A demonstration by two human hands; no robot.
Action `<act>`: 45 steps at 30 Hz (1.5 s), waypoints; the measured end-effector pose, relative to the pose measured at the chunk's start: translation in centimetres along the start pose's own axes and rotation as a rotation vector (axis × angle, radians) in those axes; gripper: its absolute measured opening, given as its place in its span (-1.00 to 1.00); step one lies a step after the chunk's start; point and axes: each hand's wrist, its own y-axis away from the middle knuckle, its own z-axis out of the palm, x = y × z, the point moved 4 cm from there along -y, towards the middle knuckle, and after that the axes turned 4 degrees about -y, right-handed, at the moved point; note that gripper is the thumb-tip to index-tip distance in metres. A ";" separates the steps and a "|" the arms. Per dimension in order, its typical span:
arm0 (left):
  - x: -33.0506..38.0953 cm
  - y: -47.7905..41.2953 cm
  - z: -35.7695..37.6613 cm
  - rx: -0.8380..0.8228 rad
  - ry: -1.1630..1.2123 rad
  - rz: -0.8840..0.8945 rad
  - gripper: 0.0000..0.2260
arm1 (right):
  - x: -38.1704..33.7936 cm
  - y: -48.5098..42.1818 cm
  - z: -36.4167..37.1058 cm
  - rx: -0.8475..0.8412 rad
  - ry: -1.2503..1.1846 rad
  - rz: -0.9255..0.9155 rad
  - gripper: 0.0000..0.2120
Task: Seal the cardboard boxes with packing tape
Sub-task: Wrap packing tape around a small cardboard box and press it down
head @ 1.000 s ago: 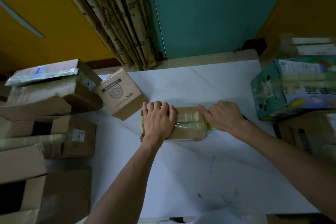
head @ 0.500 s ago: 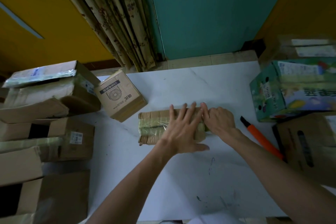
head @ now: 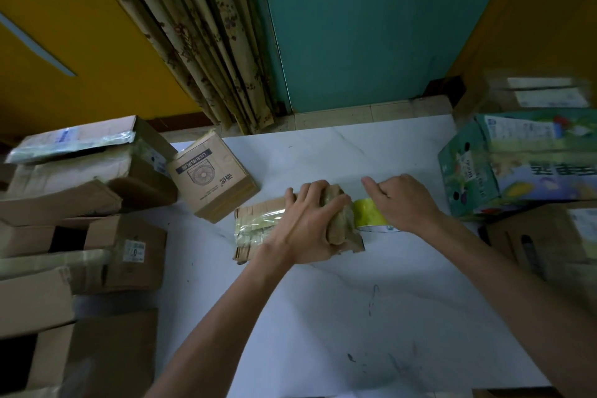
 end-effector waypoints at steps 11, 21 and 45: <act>0.1 2.3 0.2 0.036 0.068 0.041 -0.21 | 2.1 0.7 4.2 -0.118 0.093 0.055 -0.32; -3.2 6.3 -2.9 0.275 0.277 -0.035 -0.28 | 4.2 0.7 0.3 -0.245 0.347 0.080 -0.27; -11.1 11.2 -4.6 -0.131 0.332 -0.327 0.07 | -2.5 0.0 -2.6 -0.586 -0.052 0.033 -0.45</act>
